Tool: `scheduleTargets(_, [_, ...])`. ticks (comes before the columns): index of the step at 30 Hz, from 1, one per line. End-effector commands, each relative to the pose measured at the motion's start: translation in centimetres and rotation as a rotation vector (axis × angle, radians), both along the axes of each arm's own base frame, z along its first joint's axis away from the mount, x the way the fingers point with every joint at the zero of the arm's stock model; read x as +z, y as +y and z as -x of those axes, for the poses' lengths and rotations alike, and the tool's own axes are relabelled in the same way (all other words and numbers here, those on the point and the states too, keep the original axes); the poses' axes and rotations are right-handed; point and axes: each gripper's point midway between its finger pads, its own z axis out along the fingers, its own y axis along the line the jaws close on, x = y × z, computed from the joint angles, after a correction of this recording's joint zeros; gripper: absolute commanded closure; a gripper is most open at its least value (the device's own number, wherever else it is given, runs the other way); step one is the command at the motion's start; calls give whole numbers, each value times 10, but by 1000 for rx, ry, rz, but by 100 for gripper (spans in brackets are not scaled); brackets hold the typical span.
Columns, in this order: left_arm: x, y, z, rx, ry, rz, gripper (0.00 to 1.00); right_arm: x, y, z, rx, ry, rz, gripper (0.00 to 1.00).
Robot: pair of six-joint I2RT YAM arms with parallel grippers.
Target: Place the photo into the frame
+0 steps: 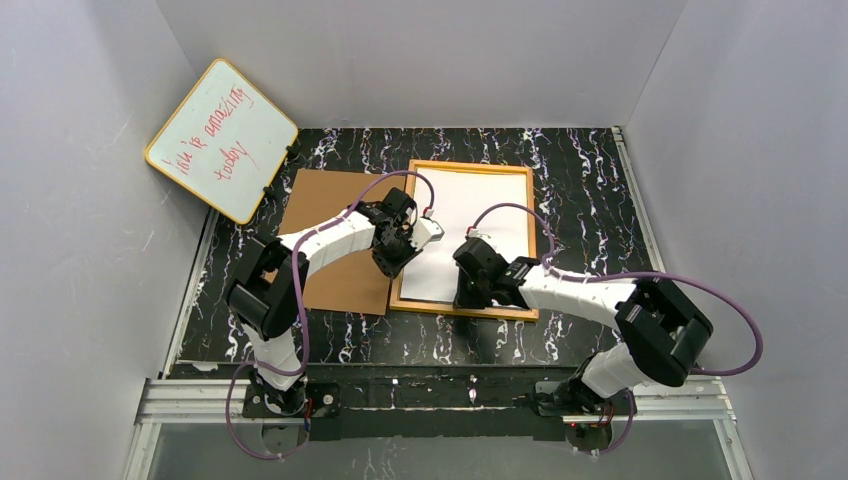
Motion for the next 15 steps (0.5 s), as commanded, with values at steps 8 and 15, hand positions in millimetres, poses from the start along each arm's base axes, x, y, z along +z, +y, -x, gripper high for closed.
scheduleTargets(8, [-36, 28, 46, -27, 177, -127, 100, -23, -23, -15, -71, -10, 69, 88])
scheduleTargets(15, [-37, 30, 46, -38, 173, -133, 100, -32, -33, -17, -89, 2, 92, 90])
